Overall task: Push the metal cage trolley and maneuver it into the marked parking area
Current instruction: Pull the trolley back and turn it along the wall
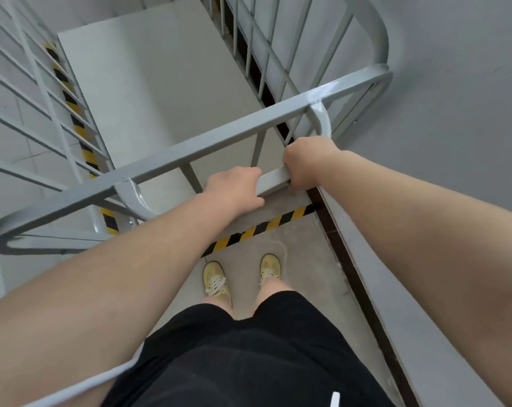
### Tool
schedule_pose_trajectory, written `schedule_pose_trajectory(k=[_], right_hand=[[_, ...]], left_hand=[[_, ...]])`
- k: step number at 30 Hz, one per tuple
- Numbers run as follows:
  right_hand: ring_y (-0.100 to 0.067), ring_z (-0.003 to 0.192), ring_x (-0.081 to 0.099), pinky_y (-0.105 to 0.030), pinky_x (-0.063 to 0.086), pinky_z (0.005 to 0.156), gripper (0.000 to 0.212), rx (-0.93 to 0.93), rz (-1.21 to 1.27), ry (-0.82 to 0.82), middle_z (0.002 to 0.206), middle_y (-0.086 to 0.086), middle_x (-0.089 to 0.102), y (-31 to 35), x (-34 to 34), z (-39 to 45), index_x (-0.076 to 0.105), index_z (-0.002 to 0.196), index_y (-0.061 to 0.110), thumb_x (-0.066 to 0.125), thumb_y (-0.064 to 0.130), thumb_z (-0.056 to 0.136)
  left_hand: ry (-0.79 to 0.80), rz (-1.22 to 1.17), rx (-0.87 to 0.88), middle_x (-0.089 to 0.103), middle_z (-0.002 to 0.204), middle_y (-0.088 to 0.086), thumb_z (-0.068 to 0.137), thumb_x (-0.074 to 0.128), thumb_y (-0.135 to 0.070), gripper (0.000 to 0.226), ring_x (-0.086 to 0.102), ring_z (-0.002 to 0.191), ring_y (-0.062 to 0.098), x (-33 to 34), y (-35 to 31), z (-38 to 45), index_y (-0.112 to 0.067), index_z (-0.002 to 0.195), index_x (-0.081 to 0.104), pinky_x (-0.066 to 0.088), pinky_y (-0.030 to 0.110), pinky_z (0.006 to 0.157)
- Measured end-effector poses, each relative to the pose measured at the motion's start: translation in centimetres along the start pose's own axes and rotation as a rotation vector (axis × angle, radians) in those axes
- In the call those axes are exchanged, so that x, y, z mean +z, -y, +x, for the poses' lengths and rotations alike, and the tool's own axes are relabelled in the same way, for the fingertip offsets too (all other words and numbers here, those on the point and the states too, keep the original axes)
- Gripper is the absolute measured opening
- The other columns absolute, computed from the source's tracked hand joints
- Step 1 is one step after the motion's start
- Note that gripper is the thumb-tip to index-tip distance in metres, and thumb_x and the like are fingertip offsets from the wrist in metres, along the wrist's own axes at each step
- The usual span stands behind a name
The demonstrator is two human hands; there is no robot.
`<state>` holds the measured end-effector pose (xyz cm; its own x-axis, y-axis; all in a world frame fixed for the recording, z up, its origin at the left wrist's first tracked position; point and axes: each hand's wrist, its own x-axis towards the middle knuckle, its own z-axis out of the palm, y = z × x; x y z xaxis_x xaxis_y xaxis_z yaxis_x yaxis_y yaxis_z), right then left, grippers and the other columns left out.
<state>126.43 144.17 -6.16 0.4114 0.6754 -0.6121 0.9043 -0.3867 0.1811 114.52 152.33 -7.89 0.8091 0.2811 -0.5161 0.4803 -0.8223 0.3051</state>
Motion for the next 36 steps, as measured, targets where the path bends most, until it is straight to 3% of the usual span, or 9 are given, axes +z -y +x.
schedule_pose_trajectory(k=[5,8,11,16,19,22,25,30,36], right_hand=[[-0.013,0.055,0.043,-0.025,0.031,0.048,0.030,-0.120,-0.108,0.033,0.067,0.002,0.047,0.0,-0.7,0.5,0.038,0.064,0.021,0.056,0.032,0.085],[-0.013,0.055,0.042,-0.027,0.036,0.055,0.019,-0.171,-0.105,0.024,0.068,0.002,0.046,1.0,-0.9,0.3,0.045,0.077,0.019,0.056,0.032,0.087],[-0.013,0.056,0.041,-0.028,0.037,0.060,0.016,-0.182,-0.078,0.006,0.068,0.002,0.045,2.2,-1.1,0.1,0.046,0.088,0.019,0.056,0.031,0.087],[-0.013,0.057,0.043,-0.026,0.032,0.051,0.011,-0.176,-0.051,-0.030,0.069,0.002,0.046,5.0,-1.0,0.0,0.047,0.089,0.019,0.054,0.027,0.087],[-0.014,0.057,0.044,-0.028,0.035,0.056,0.011,-0.196,-0.026,-0.070,0.068,0.001,0.046,7.2,-0.8,-0.5,0.046,0.090,0.017,0.053,0.026,0.088],[-0.014,0.058,0.045,-0.028,0.036,0.060,0.010,-0.209,0.014,-0.105,0.067,0.002,0.042,9.6,-0.6,-1.2,0.043,0.092,0.019,0.051,0.024,0.090],[-0.014,0.059,0.046,-0.027,0.035,0.058,0.005,-0.224,0.063,-0.128,0.066,0.003,0.041,11.6,-0.6,-1.8,0.045,0.091,0.019,0.049,0.021,0.090],[-0.013,0.053,0.039,-0.024,0.029,0.047,0.006,-0.214,0.158,-0.166,0.065,0.003,0.039,14.1,-0.4,-2.9,0.045,0.088,0.016,0.050,0.014,0.089],[-0.012,0.052,0.036,-0.024,0.031,0.049,0.012,-0.187,0.264,-0.201,0.065,0.003,0.037,15.1,0.2,-3.3,0.045,0.087,0.017,0.054,0.010,0.088]], left_hand=[[0.008,0.058,-0.046,0.054,0.087,-0.001,0.085,0.054,-0.031,0.016,0.051,0.081,0.023,-0.2,0.2,-0.5,-0.021,0.098,0.052,0.039,0.030,0.062],[0.015,0.071,-0.074,0.054,0.086,-0.002,0.085,0.054,-0.032,0.012,0.051,0.081,0.023,-0.1,1.1,-1.1,-0.024,0.092,0.049,0.040,0.030,0.063],[0.012,0.096,-0.091,0.054,0.086,-0.002,0.085,0.054,-0.033,0.017,0.051,0.082,0.023,0.1,2.1,-1.9,-0.023,0.098,0.053,0.041,0.030,0.064],[0.020,0.148,-0.097,0.056,0.087,-0.001,0.085,0.054,-0.036,0.021,0.052,0.081,0.024,0.4,4.3,-3.3,-0.022,0.100,0.055,0.042,0.030,0.065],[0.064,0.192,-0.117,0.056,0.087,-0.002,0.083,0.055,-0.036,0.020,0.052,0.083,0.023,0.5,5.8,-4.6,-0.024,0.099,0.056,0.046,0.031,0.067],[0.108,0.238,-0.138,0.053,0.078,-0.005,0.081,0.055,-0.033,0.005,0.052,0.081,0.021,0.4,6.9,-6.0,-0.031,0.082,0.051,0.042,0.029,0.063],[0.176,0.339,-0.154,0.054,0.073,-0.006,0.079,0.056,-0.034,0.022,0.055,0.079,0.020,-0.1,7.7,-7.1,-0.029,0.063,0.042,0.042,0.028,0.060],[0.211,0.461,-0.188,0.059,0.078,-0.006,0.078,0.056,-0.040,0.012,0.056,0.080,0.017,0.1,8.6,-8.5,-0.029,0.081,0.055,0.038,0.025,0.057],[0.213,0.459,-0.255,0.058,0.075,-0.005,0.076,0.056,-0.033,0.014,0.059,0.081,0.020,0.4,8.5,-8.9,-0.029,0.088,0.060,0.037,0.024,0.058]])
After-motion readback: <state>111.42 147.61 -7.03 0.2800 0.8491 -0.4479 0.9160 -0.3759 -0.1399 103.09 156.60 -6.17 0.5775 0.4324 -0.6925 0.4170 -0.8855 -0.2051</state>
